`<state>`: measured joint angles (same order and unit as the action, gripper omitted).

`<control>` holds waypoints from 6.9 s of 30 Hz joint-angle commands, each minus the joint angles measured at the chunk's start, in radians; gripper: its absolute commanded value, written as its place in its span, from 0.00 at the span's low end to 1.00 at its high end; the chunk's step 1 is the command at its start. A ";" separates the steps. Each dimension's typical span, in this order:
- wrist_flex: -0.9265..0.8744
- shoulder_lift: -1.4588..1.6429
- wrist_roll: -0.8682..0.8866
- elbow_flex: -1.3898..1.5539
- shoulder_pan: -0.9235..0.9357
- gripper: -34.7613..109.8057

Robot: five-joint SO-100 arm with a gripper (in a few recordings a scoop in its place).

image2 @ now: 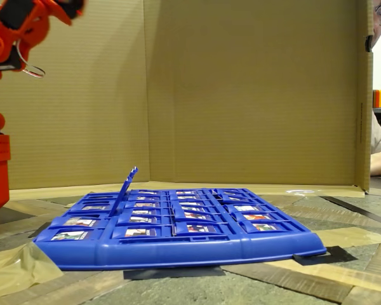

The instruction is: Flip A3.

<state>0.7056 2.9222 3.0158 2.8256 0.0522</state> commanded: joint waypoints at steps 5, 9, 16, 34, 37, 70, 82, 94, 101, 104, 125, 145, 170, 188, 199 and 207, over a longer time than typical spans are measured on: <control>-0.276 -0.101 -0.011 -0.086 0.061 0.24; -0.561 -0.158 -0.014 -0.155 0.086 0.24; -0.917 -0.291 -0.040 -0.265 0.123 0.24; -1.384 -0.699 0.000 -0.454 0.184 0.24; -1.376 -0.749 0.011 -0.471 0.176 0.24; -1.641 -0.753 0.032 -0.644 0.121 0.24; -0.732 -0.127 0.043 -0.074 0.058 0.24; -0.063 0.077 0.043 0.141 -0.078 0.24; 0.433 0.141 0.040 0.222 -0.146 0.24; 0.643 0.179 0.041 0.273 -0.138 0.24; 1.221 0.356 0.017 0.299 -0.043 0.24; 1.221 0.357 0.017 0.299 -0.048 0.24; 1.221 0.357 0.017 0.301 -0.048 0.24; 1.221 0.357 0.017 0.301 -0.048 0.24; 1.221 0.357 0.017 0.301 -0.048 0.24; 1.221 0.357 0.015 0.301 -0.048 0.24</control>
<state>1.9236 3.2781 3.0373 3.1247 -0.0031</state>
